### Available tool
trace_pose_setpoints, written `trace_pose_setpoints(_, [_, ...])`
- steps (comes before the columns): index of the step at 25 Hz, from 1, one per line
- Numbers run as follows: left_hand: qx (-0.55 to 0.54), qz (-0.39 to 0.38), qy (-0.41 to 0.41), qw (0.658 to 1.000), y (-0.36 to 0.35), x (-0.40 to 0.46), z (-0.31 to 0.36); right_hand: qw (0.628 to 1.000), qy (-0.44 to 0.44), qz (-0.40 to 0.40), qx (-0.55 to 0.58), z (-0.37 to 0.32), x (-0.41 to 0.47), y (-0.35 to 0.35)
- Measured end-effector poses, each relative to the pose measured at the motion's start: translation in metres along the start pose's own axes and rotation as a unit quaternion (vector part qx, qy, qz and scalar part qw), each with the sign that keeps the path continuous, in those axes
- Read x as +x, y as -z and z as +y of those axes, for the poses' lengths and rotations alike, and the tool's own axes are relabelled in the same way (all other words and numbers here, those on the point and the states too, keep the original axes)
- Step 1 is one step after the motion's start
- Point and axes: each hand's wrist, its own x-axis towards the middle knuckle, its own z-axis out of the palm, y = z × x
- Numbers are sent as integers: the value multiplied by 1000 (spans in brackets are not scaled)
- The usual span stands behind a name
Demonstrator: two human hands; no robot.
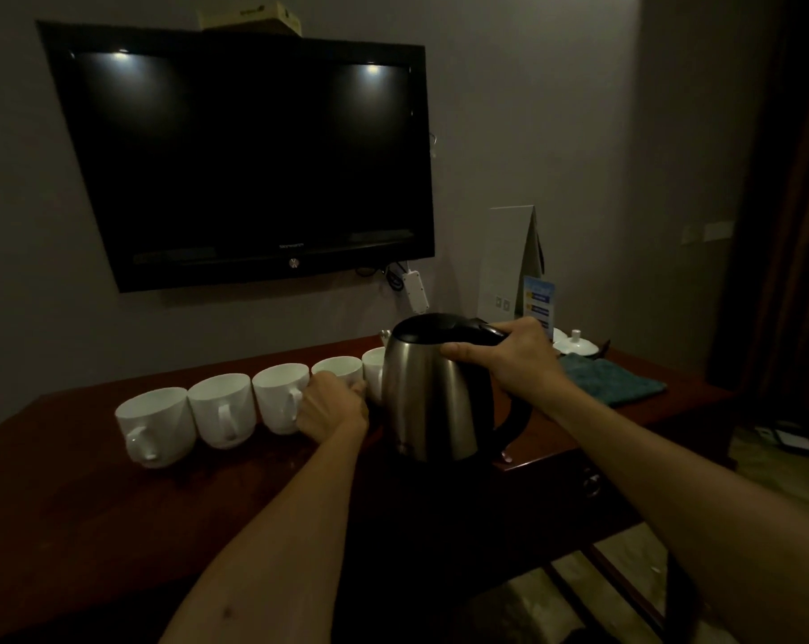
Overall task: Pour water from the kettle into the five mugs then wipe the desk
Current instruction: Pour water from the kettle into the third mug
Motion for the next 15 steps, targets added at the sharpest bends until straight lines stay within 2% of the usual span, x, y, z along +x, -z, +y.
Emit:
trace_pose_setpoints(2, [7,17,-15,1000,5,-6,-5,1000,-12,-5,0,-3,-2,0])
trace_pose_setpoints(6, [-49,78,-29,995,31,-22,-18,1000,-19,9,-5,-6,-5,-2])
trace_pose_setpoints(10, [-107,98,46,988,51,-16,-31,999,-24,26,2,-5,-3,-4])
trace_pose_setpoints(15, [-191,66,99,974,42,5,-34,999,-27,12,12,-2,-1,-3])
